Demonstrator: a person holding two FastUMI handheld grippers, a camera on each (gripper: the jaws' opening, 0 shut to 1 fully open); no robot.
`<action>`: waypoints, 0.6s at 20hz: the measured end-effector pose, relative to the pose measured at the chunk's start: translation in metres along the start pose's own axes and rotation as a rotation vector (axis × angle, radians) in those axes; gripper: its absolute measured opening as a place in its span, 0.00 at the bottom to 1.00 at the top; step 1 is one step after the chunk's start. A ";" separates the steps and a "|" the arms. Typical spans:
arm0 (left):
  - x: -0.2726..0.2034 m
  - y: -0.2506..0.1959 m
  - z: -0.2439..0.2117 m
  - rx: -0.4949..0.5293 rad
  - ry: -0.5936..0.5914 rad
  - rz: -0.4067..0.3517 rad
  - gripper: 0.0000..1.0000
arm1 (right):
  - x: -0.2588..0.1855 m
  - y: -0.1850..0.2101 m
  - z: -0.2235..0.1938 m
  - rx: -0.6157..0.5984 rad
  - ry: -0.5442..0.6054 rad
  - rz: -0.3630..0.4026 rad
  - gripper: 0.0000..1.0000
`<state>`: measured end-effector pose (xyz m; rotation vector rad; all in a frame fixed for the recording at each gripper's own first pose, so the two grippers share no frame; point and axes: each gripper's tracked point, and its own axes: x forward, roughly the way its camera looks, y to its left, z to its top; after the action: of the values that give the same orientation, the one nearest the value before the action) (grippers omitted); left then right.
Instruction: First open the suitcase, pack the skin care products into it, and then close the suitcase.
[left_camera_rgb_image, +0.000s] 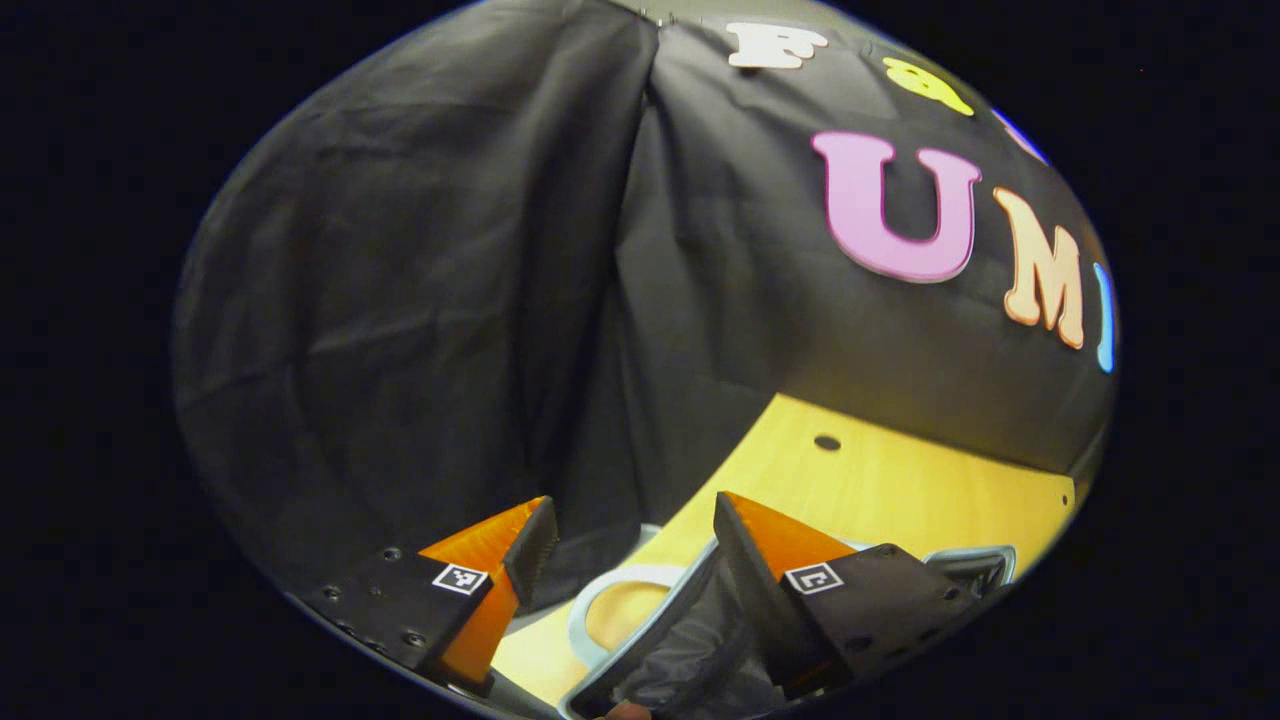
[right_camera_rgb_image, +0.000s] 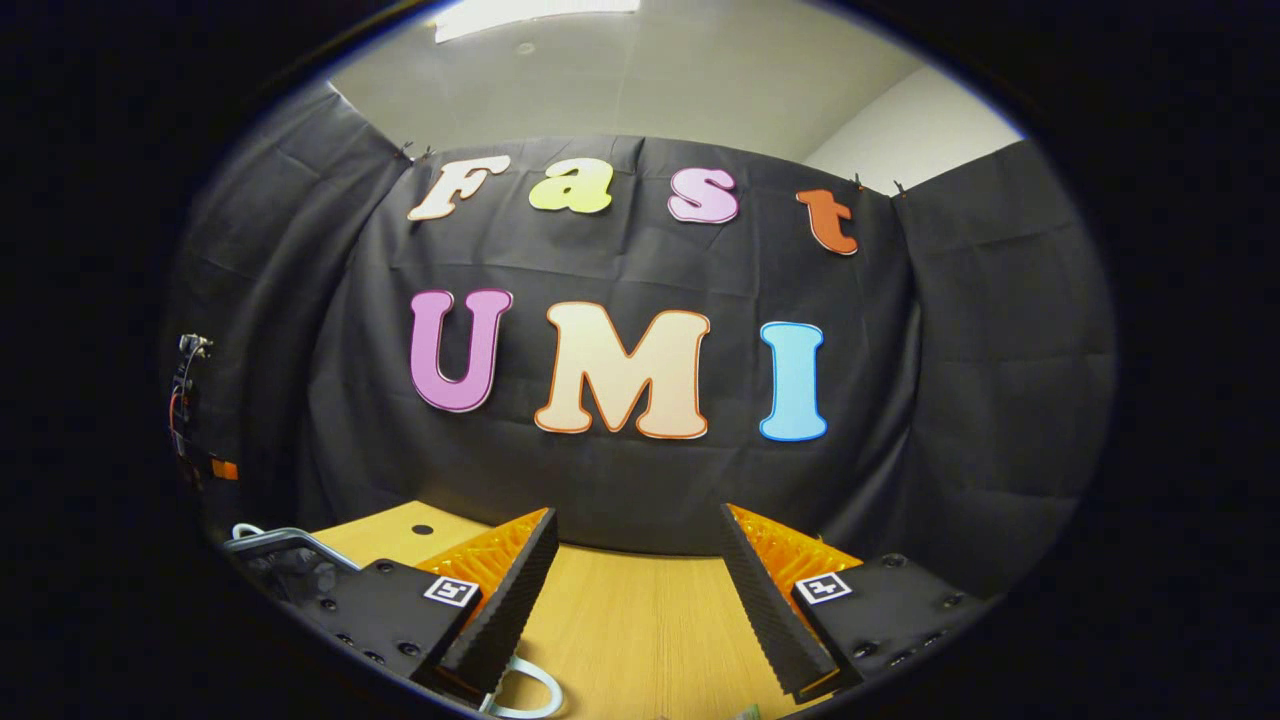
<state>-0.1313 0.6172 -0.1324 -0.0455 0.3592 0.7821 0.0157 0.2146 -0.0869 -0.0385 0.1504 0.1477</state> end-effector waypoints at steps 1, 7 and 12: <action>-0.013 -0.007 0.018 -0.007 -0.054 0.014 0.92 | -0.001 -0.006 0.001 0.005 -0.002 0.004 0.99; -0.110 -0.085 0.075 -0.038 -0.222 -0.068 0.89 | -0.014 -0.052 -0.001 0.040 0.002 0.025 0.98; -0.164 -0.175 0.077 0.029 -0.277 -0.165 0.94 | -0.024 -0.090 0.007 0.058 -0.031 0.031 0.99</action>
<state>-0.0934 0.3940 -0.0211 0.0597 0.1021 0.6101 0.0066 0.1227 -0.0738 0.0240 0.1245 0.1752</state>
